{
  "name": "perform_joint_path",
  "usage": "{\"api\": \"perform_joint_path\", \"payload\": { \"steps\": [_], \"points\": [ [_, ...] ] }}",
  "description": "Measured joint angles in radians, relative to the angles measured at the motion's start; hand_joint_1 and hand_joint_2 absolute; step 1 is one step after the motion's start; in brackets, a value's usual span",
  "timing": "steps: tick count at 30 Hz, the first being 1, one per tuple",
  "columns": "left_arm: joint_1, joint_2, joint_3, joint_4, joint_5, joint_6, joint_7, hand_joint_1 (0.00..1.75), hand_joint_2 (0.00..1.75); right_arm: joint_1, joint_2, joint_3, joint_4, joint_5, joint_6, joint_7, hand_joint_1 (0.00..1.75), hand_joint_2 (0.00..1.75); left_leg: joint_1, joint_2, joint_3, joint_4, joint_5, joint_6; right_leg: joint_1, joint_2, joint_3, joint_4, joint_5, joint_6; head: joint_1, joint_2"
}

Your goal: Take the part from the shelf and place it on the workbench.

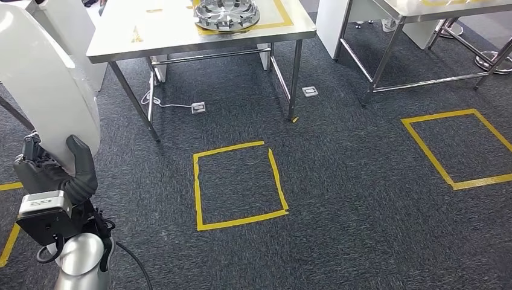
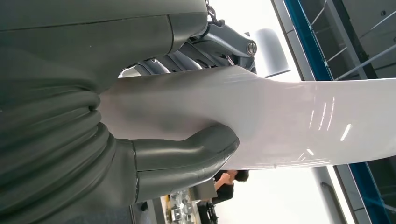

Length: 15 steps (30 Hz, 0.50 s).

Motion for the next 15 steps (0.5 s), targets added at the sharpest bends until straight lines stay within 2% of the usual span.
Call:
{"api": "perform_joint_path", "payload": {
  "steps": [2, 3, 4, 5, 8, 9, 10, 12, 13, 14, 15],
  "points": [
    [-0.004, 0.001, 0.0, 0.003, -0.001, 0.001, 0.0, 1.75, 1.75, 0.0, 0.003, 0.0, 0.0, 0.002, 0.0, 0.001, 0.0, 0.0, -0.001, 0.004, 0.061, -0.131, 0.071, 0.007, 0.001, 0.0, 0.011, 0.001, -0.009, 0.005, 0.0, 0.0],
    [-0.006, 0.002, 0.0, 0.004, -0.001, 0.001, 0.0, 1.75, 1.75, -0.001, 0.004, 0.0, 0.0, 0.003, 0.0, 0.001, 0.0, 0.0, -0.003, 0.007, 0.09, -0.192, 0.092, 0.012, 0.002, 0.0, 0.014, 0.003, -0.014, 0.01, 0.0, 0.0],
    [-0.008, 0.002, 0.0, 0.006, -0.001, 0.002, 0.0, 1.75, 1.75, -0.003, 0.004, 0.0, 0.0, 0.004, 0.0, 0.001, 0.0, 0.0, -0.005, 0.009, 0.109, -0.231, 0.1, 0.017, 0.004, 0.0, 0.015, 0.004, -0.018, 0.016, 0.0, 0.0],
    [-0.009, 0.003, 0.0, 0.008, -0.001, 0.004, 0.001, 1.75, 1.75, -0.003, 0.005, 0.0, 0.0, 0.004, 0.001, 0.001, 0.0, 0.0, -0.007, 0.009, 0.115, -0.246, 0.096, 0.023, 0.006, 0.0, 0.015, 0.006, -0.018, 0.023, 0.001, 0.0],
    [-0.01, 0.004, 0.0, 0.011, -0.001, 0.009, 0.0, 1.75, 1.75, -0.005, 0.004, 0.001, 0.0, 0.003, 0.01, 0.002, 0.0, 0.0, -0.005, 0.004, 0.126, -0.255, 0.088, 0.045, 0.005, 0.0, 0.014, 0.025, -0.018, 0.04, 0.003, 0.0],
    [-0.011, 0.004, 0.0, 0.012, -0.001, 0.011, 0.0, 1.75, 1.75, -0.006, 0.004, 0.002, 0.0, 0.001, 0.014, 0.002, 0.0, 0.0, -0.004, 0.003, 0.133, -0.257, 0.086, 0.051, 0.004, 0.001, 0.004, 0.048, -0.028, 0.044, 0.005, 0.0],
    [-0.013, 0.003, 0.0, 0.012, -0.001, 0.012, 0.0, 1.75, 1.75, -0.008, 0.004, 0.002, 0.0, 0.0, 0.017, 0.001, 0.0, 0.0, -0.002, 0.003, 0.14, -0.259, 0.084, 0.056, 0.003, 0.002, -0.019, 0.091, -0.049, 0.048, 0.007, 0.0],
    [-0.014, 0.003, 0.0, 0.013, -0.001, 0.012, 0.0, 1.75, 1.75, -0.009, 0.004, 0.002, 0.0, -0.002, 0.018, 0.0, 0.0, 0.0, -0.002, 0.002, 0.144, -0.259, 0.079, 0.062, 0.001, 0.004, -0.095, 0.212, -0.099, 0.056, 0.011, 0.0],
    [-0.013, 0.003, 0.0, 0.014, -0.001, 0.013, 0.0, 1.75, 1.75, -0.008, 0.004, 0.002, 0.0, -0.004, 0.019, 0.001, 0.0, 0.0, -0.003, 0.001, 0.146, -0.259, 0.076, 0.063, 0.001, 0.004, -0.132, 0.262, -0.114, 0.058, 0.011, 0.0],
    [-0.012, 0.003, 0.0, 0.014, -0.001, 0.014, 0.0, 1.75, 1.75, -0.007, 0.004, 0.003, 0.0, -0.006, 0.021, 0.002, 0.0, 0.0, -0.003, -0.001, 0.148, -0.258, 0.073, 0.062, 0.001, 0.004, -0.154, 0.281, -0.11, 0.059, 0.011, 0.0],
    [-0.011, 0.003, 0.0, 0.015, -0.001, 0.014, 0.0, 1.75, 1.75, -0.006, 0.004, 0.003, 0.0, -0.009, 0.023, 0.004, 0.0, 0.0, -0.003, -0.003, 0.152, -0.258, 0.069, 0.061, 0.0, 0.004, -0.156, 0.264, -0.086, 0.058, 0.011, 0.0]
  ]
}}
